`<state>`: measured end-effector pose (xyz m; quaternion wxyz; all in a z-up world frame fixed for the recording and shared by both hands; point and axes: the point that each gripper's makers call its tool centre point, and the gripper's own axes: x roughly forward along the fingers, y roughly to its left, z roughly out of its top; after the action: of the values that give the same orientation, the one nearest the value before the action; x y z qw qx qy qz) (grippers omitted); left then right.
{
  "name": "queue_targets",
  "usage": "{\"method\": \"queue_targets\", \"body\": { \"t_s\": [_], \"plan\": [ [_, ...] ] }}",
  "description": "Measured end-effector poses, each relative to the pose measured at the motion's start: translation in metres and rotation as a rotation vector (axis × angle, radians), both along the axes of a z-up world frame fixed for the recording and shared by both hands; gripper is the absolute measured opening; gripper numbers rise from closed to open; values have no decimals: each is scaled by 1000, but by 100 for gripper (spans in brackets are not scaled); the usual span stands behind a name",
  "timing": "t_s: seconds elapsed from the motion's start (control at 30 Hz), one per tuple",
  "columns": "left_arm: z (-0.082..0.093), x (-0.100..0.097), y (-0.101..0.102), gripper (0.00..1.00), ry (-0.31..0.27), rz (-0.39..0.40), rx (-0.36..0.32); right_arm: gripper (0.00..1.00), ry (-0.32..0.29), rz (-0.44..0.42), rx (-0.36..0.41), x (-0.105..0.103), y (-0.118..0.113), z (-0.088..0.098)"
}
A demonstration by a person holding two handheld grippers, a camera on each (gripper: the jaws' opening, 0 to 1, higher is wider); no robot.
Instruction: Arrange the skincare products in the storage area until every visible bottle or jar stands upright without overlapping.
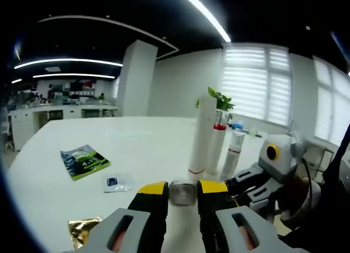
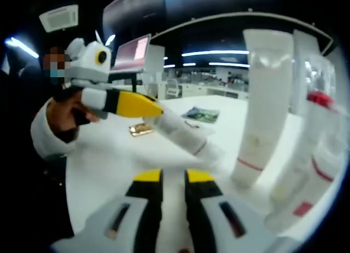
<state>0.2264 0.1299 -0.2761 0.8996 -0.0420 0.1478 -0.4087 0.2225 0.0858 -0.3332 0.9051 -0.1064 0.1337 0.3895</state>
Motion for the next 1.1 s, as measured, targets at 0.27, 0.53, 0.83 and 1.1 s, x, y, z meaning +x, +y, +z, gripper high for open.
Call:
{"method": "queue_targets", "body": {
  "t_s": [0.27, 0.53, 0.83, 1.1],
  "plan": [
    [-1, -14, -4, 20, 14, -28, 1, 14, 10, -2, -28, 1, 2, -6],
    [-4, -21, -3, 20, 31, -53, -5, 13, 21, 1, -25, 2, 3, -6],
    [-1, -29, 9, 20, 39, -120, -52, 16, 11, 34, 55, -4, 7, 9],
    [10, -44, 19, 20, 110, -214, -239, 24, -2, 80, 212, -10, 12, 34]
  ]
}}
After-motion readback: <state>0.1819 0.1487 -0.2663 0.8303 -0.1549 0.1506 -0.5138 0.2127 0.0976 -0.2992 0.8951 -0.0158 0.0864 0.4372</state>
